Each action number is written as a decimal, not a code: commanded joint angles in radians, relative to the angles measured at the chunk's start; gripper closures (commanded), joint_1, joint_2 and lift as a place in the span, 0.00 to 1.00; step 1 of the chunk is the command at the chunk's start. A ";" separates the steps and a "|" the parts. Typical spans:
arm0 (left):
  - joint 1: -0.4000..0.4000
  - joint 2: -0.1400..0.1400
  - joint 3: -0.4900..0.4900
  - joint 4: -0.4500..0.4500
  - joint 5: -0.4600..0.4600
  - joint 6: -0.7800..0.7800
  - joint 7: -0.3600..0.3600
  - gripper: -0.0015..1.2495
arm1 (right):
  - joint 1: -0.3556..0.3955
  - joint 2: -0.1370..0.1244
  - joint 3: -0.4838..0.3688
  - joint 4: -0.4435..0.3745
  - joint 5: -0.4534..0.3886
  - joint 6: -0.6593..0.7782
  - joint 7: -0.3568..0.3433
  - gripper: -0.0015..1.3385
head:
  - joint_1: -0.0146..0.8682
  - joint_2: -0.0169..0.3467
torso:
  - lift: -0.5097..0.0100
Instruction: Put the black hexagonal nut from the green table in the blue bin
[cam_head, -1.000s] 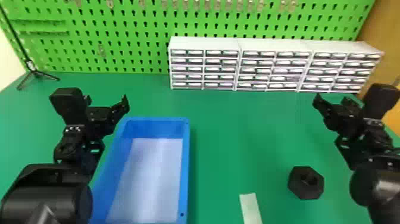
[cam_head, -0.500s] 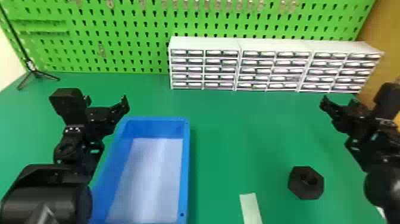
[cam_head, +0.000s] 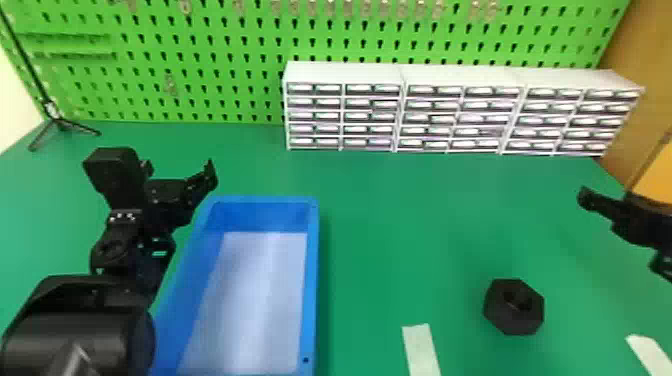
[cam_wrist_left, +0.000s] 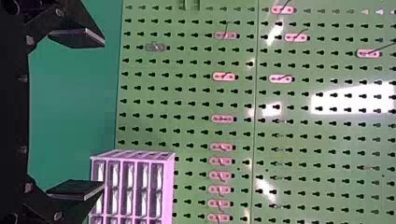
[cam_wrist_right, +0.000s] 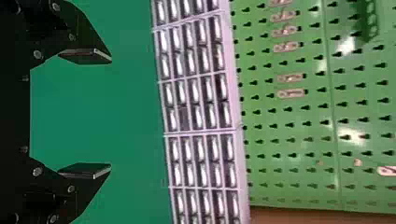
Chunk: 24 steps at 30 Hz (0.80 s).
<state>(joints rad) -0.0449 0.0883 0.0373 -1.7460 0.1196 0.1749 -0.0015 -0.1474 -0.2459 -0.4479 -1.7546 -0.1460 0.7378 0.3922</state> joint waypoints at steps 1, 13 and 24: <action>-0.001 -0.001 -0.001 0.000 0.000 0.000 0.000 0.16 | 0.002 -0.047 -0.012 -0.022 0.048 0.106 0.039 0.33 | 0.79 0.12 | 0.80; -0.001 0.001 0.001 0.000 -0.002 0.000 0.000 0.16 | 0.035 -0.124 0.032 -0.089 0.158 0.242 0.217 0.33 | 0.79 0.12 | 0.80; 0.004 0.002 0.009 0.000 -0.012 0.000 -0.009 0.16 | 0.052 -0.248 0.207 -0.102 0.123 0.275 0.228 0.34 | 0.79 0.12 | 0.80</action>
<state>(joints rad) -0.0416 0.0901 0.0428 -1.7460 0.1125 0.1749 -0.0045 -0.0945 -0.4548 -0.2954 -1.8555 -0.0087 1.0031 0.6197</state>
